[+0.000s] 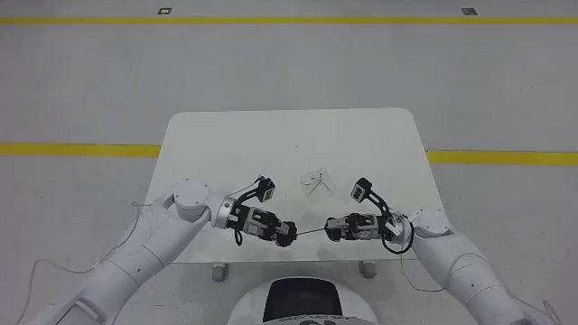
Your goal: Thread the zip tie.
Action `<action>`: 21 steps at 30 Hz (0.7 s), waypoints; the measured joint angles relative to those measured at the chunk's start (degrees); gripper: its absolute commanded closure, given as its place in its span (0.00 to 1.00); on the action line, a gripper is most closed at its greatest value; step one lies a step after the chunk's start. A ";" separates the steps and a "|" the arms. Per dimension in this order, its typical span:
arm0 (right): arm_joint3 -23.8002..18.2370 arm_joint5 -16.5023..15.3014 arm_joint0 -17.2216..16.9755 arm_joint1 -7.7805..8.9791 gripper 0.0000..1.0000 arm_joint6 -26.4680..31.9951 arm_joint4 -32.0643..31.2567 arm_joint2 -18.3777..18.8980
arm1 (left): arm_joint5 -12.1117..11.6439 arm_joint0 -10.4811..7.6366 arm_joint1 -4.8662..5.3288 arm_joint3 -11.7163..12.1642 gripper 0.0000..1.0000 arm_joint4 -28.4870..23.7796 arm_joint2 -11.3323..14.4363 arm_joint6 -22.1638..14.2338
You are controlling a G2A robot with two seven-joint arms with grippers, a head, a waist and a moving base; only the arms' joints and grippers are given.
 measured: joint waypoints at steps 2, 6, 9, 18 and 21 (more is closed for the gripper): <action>0.03 0.00 0.01 0.00 0.87 0.00 0.01 -0.04 | -0.02 -0.04 0.02 -0.02 1.00 -0.06 0.15 0.03; 0.12 0.00 0.05 -0.01 0.87 0.00 0.05 -0.10 | -0.04 -0.21 0.07 0.00 1.00 -0.16 0.49 0.06; 0.20 0.00 0.08 -0.02 0.93 0.00 0.05 -0.13 | -0.08 -0.34 0.11 0.05 1.00 -0.26 0.69 0.11; 0.71 0.00 0.31 -0.12 1.00 0.00 -0.04 -0.33 | -0.19 -0.68 0.22 0.26 1.00 -0.58 1.24 0.37; 0.94 0.00 0.42 -0.16 1.00 0.00 -0.02 -0.38 | -0.22 -0.79 0.25 0.35 0.93 -0.65 1.41 0.58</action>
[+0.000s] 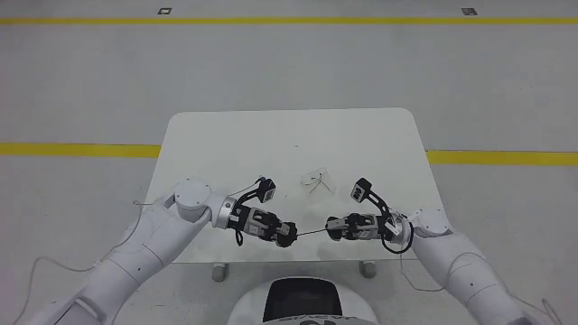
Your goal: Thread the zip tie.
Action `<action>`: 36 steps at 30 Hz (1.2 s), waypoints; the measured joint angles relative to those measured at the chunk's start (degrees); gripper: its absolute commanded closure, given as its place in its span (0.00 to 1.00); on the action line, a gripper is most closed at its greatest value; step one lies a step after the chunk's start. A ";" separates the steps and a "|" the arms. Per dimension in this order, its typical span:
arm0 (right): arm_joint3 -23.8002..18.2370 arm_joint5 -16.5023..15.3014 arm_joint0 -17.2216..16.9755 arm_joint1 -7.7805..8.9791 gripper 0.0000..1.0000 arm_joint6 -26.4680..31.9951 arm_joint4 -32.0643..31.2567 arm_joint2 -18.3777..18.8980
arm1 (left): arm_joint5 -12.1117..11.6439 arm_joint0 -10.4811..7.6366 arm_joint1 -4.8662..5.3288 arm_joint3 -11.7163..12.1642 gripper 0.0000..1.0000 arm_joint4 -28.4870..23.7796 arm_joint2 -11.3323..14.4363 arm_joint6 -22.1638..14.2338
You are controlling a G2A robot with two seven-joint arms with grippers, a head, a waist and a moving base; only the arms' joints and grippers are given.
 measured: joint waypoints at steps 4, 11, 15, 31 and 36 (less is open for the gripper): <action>0.23 0.00 0.10 -0.05 1.00 0.00 0.06 0.05 | -0.14 -0.13 0.03 0.01 0.00 0.00 0.08 0.85; 0.63 0.00 -0.12 -0.24 1.00 0.00 1.40 0.83 | -0.17 -0.13 0.03 0.00 0.00 -0.02 0.08 0.91; 0.69 0.00 -0.21 -0.37 1.00 0.00 1.84 1.04 | -0.17 -0.13 0.03 0.00 0.00 -0.02 0.08 0.91; -1.99 0.00 -2.23 -0.57 1.00 -0.05 6.57 3.28 | -0.62 1.06 -0.65 -1.25 0.00 -2.33 1.19 6.72; -2.82 0.00 -3.12 -0.72 1.00 0.00 7.81 4.15 | -2.03 0.79 -1.84 -1.00 0.00 -4.31 2.88 11.31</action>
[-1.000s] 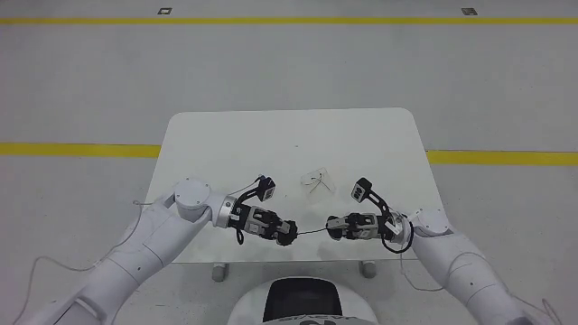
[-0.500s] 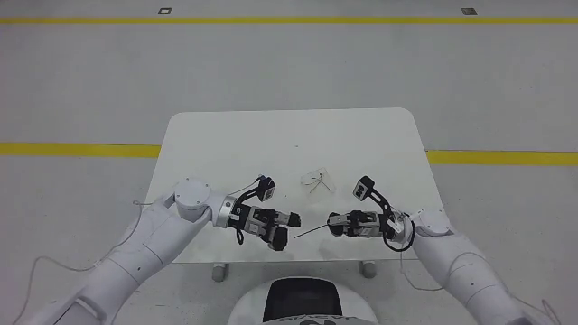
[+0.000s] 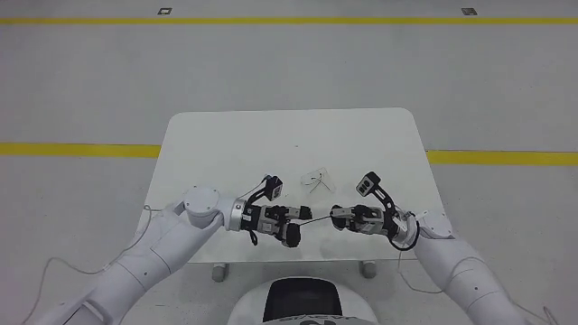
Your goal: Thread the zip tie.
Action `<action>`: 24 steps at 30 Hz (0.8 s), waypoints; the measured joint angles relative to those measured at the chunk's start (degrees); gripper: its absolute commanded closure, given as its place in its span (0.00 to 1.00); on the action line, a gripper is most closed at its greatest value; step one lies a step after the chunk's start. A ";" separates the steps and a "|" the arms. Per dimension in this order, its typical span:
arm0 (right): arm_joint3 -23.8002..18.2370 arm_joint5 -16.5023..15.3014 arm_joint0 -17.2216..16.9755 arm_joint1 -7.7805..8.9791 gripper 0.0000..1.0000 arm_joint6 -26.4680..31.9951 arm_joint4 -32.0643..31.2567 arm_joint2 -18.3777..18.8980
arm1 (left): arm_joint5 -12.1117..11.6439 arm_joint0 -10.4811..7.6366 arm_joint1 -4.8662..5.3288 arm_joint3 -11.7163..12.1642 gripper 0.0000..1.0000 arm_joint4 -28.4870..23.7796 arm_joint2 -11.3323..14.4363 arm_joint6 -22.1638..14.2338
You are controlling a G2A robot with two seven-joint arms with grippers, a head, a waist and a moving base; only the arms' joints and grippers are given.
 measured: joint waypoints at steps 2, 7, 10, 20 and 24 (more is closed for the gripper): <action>0.17 0.00 0.07 0.00 1.00 0.00 -0.38 0.22 | -0.47 -0.12 -0.16 0.03 0.00 0.15 0.22 1.13; 0.22 0.00 0.11 0.00 1.00 0.00 -0.45 0.26 | -0.44 -0.11 -0.14 0.02 0.00 0.22 0.19 0.97; -0.18 0.12 -0.03 -0.03 1.00 -0.47 -0.50 0.20 | -0.45 -0.06 -0.15 -0.04 0.00 0.24 0.20 1.07; -3.61 0.00 -2.04 -0.69 1.00 -5.74 -1.45 2.20 | -3.07 1.92 -0.71 -2.21 0.00 0.60 0.08 11.88; -3.69 0.00 -2.33 -0.98 1.00 -6.24 -1.97 2.66 | -4.42 2.16 -0.77 -2.94 0.00 1.47 -0.10 13.74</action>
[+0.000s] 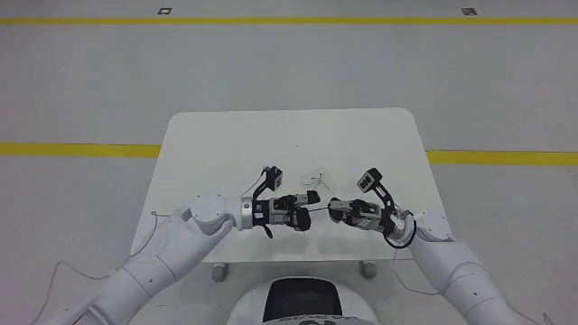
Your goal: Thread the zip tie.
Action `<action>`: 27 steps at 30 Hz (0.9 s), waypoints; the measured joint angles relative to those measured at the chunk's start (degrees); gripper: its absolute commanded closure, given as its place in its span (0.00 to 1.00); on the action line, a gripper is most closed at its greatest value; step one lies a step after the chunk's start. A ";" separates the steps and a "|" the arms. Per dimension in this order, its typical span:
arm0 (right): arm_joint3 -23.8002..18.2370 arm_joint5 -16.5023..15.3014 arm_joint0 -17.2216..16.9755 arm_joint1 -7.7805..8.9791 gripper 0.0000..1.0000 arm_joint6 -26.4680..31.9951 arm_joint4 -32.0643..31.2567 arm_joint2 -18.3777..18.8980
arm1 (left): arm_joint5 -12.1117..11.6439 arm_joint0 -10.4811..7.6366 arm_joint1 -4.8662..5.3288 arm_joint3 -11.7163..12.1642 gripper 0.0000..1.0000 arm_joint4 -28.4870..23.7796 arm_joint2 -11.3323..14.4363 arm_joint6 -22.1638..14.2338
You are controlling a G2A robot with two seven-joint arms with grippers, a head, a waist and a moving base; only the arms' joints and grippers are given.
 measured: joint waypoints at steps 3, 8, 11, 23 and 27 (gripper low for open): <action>0.01 0.00 0.01 0.01 1.00 0.01 0.01 -0.01 | 0.01 -0.02 0.00 0.01 0.00 0.02 0.00 -0.07; -1.29 0.04 -0.47 -0.03 1.00 -1.98 -0.76 0.02 | 0.30 0.20 -0.05 -0.32 0.00 0.25 0.14 0.67; -2.56 0.00 -1.08 0.03 1.00 -2.90 -1.76 0.67 | 1.19 0.35 -0.09 -0.51 0.00 -0.55 0.18 0.01; -4.57 0.00 -2.47 -0.30 1.00 -4.16 -4.81 2.29 | 3.58 -0.18 -0.33 0.53 0.00 -3.09 0.30 -3.73; -4.77 0.00 -2.65 -0.49 1.00 -4.20 -5.20 2.64 | 3.84 -0.37 -0.50 0.85 0.00 -3.25 0.58 -4.24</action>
